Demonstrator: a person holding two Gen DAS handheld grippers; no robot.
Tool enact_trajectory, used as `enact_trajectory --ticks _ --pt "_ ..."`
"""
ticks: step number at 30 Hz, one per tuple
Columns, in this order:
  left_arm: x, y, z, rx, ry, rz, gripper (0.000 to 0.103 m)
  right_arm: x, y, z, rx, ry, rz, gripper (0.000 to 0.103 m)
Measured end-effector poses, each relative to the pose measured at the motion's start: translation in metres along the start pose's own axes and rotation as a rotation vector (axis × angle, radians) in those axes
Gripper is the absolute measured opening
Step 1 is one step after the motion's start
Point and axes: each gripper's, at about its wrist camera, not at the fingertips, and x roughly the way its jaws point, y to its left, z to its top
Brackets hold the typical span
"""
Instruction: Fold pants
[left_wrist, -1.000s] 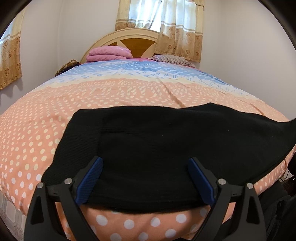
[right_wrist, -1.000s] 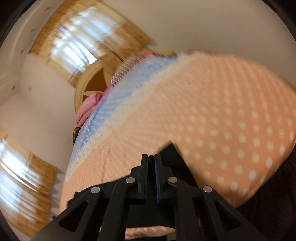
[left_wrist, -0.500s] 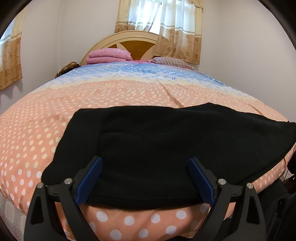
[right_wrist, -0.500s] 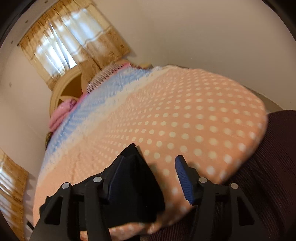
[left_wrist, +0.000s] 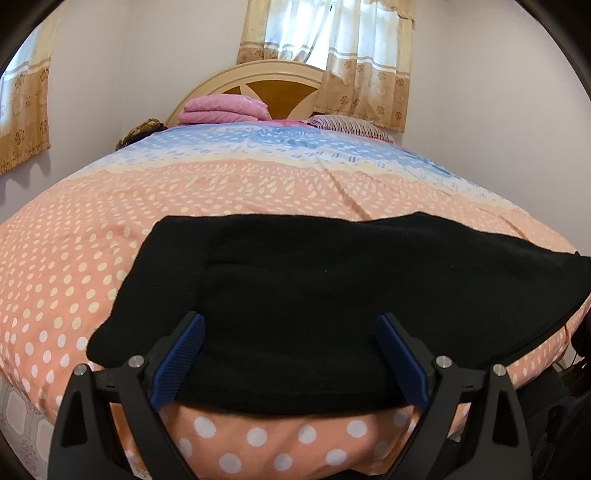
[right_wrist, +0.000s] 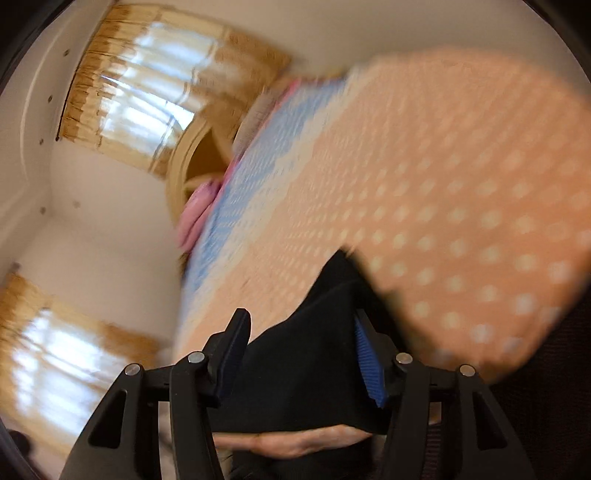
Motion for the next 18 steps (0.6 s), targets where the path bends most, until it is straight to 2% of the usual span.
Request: enact_trajectory --ticks 2,4,7,11,14,16,18 --pt "0.001 -0.001 0.0 0.007 0.001 0.006 0.097 0.01 -0.006 0.002 0.04 0.029 0.019 0.054" --pt "0.002 -0.001 0.0 0.006 0.001 0.005 0.098 0.014 -0.008 0.004 0.037 -0.002 -0.011 0.025" --pt "0.002 0.0 0.0 0.006 0.003 0.003 0.098 0.009 0.001 0.004 -0.055 -0.089 -0.049 0.008" --pt "0.002 0.0 0.0 0.004 0.005 0.002 0.098 -0.006 0.034 -0.003 -0.266 -0.231 -0.11 0.006" --pt "0.002 0.0 0.0 0.007 0.002 0.004 0.098 -0.012 0.043 -0.002 -0.339 -0.261 -0.144 0.005" --pt "0.002 -0.001 -0.001 0.009 -0.002 0.006 0.098 -0.012 0.032 0.004 -0.333 -0.256 -0.255 0.005" --pt "0.001 -0.001 -0.002 0.017 -0.004 0.011 0.098 -0.012 0.016 0.007 -0.274 -0.245 -0.287 0.005"
